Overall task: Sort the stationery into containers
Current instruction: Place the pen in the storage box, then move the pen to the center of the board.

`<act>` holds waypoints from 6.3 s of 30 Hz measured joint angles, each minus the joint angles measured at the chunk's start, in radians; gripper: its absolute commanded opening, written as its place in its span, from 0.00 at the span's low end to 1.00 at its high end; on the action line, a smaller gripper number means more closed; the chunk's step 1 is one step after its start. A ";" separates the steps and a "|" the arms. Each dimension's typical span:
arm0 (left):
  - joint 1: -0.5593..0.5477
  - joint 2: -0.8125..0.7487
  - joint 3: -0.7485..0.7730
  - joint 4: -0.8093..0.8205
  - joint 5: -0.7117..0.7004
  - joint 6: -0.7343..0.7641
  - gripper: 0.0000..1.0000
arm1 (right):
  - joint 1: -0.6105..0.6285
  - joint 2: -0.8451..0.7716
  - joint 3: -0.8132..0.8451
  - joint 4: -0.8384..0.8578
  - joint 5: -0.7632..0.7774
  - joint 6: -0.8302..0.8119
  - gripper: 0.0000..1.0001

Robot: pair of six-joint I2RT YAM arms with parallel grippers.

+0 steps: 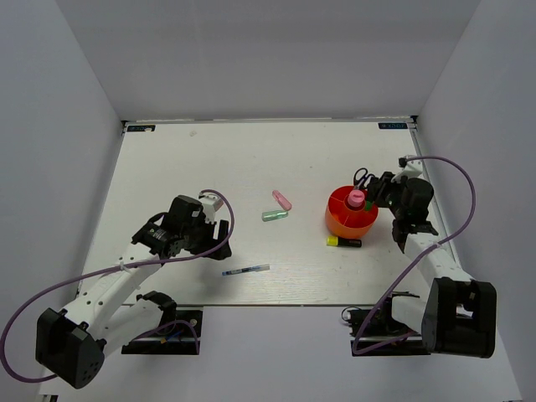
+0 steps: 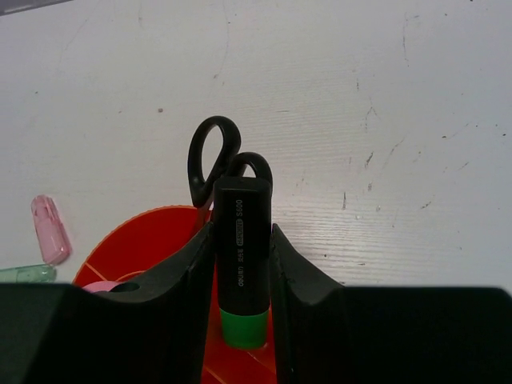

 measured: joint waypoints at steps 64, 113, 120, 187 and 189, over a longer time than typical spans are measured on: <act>-0.340 0.650 0.339 0.301 0.000 -0.170 0.24 | -0.001 -0.443 -0.386 -0.598 -0.279 -1.702 0.00; -0.309 0.720 0.393 0.366 0.046 -0.299 0.52 | 0.000 -0.282 -0.218 -0.678 -0.813 -1.860 0.41; -0.356 0.797 0.508 0.345 -0.084 -0.501 0.24 | 0.001 -0.454 0.017 -1.027 -0.748 -1.605 0.00; -0.461 0.957 0.524 0.575 0.150 0.945 0.65 | -0.014 -0.349 0.393 -1.193 -0.284 -0.660 0.54; -0.461 0.986 0.551 0.576 0.159 0.949 0.65 | -0.016 -0.357 0.375 -1.186 -0.282 -0.659 0.54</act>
